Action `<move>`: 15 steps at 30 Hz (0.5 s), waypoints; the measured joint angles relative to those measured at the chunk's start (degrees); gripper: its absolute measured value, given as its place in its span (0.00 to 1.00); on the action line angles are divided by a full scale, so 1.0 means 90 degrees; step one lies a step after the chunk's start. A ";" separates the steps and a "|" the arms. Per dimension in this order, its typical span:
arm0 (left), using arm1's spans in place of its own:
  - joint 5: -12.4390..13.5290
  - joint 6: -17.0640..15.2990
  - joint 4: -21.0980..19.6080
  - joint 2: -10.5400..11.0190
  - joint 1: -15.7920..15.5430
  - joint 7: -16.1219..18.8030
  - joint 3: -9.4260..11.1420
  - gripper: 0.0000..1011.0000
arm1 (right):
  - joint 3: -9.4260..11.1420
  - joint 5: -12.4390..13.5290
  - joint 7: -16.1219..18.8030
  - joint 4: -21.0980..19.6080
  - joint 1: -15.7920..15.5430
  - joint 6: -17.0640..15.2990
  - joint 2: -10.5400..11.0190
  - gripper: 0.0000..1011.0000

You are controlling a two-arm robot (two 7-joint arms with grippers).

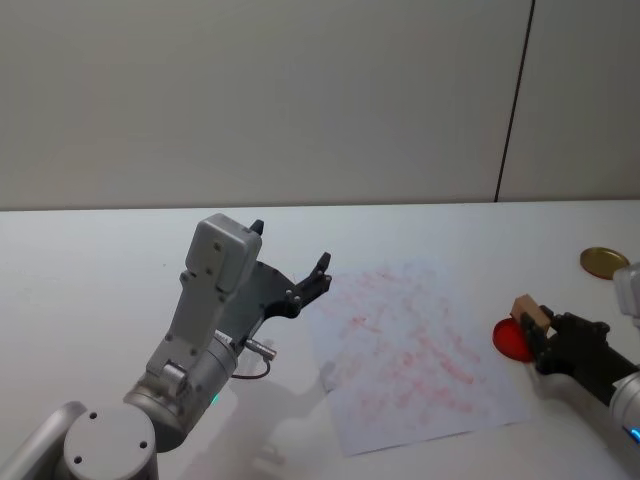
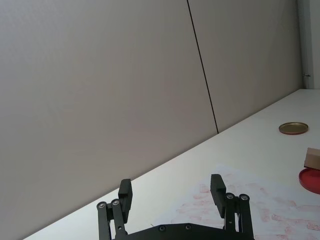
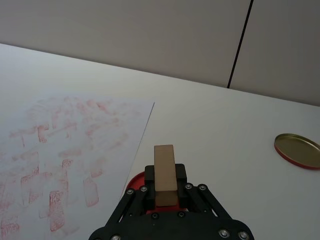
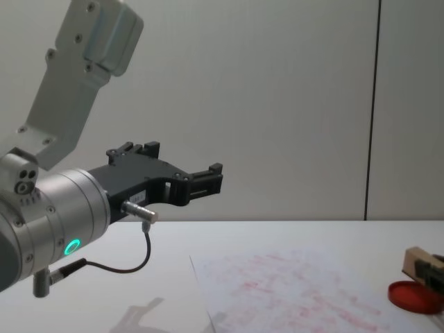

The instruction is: Use the one hand to pick up the stamp and affix it onto the A4 paper.

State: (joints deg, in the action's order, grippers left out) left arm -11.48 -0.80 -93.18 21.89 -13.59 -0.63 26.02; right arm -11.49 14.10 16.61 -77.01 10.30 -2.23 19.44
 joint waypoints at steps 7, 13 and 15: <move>0.0000 0.0000 0.0000 0.0000 0.0000 0.0000 0.0000 0.98 | -0.0029 -0.0062 0.0014 0.0157 0.0056 -0.0040 -0.0038 0.22; 0.0000 0.0000 0.0000 0.0000 0.0000 0.0000 0.0000 0.98 | -0.0040 -0.0099 0.0020 0.0250 0.0099 -0.0081 -0.0058 0.22; 0.0000 0.0000 0.0000 0.0000 0.0000 0.0000 0.0000 0.98 | -0.0042 -0.0114 0.0023 0.0281 0.0115 -0.0099 -0.0063 0.24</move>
State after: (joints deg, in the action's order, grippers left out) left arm -11.48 -0.80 -93.18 21.90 -13.59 -0.63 26.02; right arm -11.87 13.08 16.82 -74.49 11.34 -3.12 18.88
